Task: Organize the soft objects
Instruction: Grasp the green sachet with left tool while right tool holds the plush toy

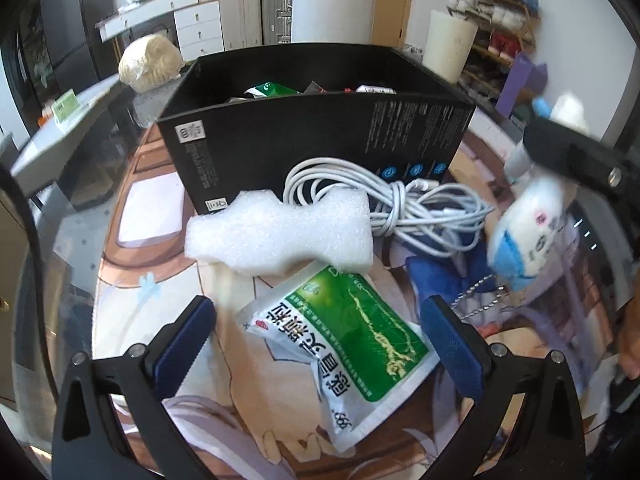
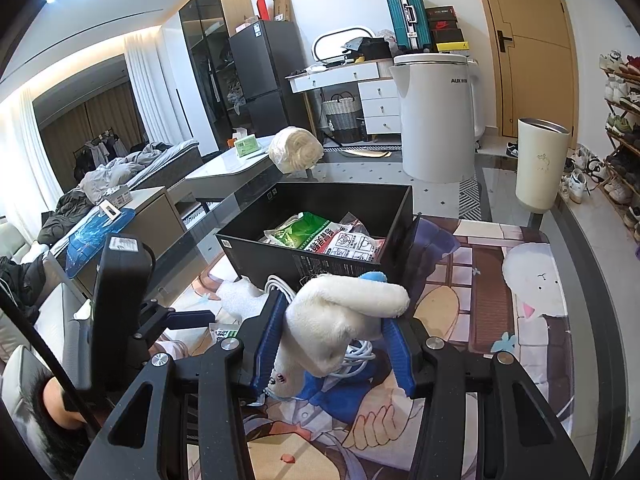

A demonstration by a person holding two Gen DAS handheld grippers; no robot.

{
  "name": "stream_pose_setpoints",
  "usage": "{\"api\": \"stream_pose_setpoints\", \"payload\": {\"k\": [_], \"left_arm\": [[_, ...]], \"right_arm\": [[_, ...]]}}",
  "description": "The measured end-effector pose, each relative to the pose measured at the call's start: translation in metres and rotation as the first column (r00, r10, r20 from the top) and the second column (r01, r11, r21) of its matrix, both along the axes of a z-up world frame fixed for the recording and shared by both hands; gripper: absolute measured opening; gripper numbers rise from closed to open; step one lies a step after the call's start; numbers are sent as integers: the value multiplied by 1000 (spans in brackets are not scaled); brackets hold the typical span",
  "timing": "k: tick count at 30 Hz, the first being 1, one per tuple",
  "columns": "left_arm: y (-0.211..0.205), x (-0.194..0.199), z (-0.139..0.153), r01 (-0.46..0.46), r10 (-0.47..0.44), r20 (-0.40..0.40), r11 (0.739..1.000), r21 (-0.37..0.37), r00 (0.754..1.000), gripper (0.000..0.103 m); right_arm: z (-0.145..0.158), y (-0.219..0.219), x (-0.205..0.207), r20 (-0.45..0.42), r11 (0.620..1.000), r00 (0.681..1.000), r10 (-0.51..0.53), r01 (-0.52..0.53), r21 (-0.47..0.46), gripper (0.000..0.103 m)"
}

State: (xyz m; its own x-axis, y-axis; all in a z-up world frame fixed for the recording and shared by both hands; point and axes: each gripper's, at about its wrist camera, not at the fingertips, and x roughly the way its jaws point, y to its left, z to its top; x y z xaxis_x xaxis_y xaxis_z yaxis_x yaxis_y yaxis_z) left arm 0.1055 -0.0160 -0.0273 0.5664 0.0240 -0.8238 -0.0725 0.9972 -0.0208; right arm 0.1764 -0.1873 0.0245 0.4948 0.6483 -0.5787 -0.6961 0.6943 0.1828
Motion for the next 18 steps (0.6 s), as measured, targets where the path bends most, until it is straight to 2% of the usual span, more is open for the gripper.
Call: {"api": "stream_pose_setpoints", "payload": {"k": [12,18], "left_arm": [[23,-24,-2,32,-32,31,999,3,999,102],[15,-30,2,71,-71,65,997,9,995,81]], "right_arm": [[-2,1,-2,-2,1000,1000,5,-5,-3,48],[-2,4,-4,-2,1000,1000,10,-10,-6,48]]}}
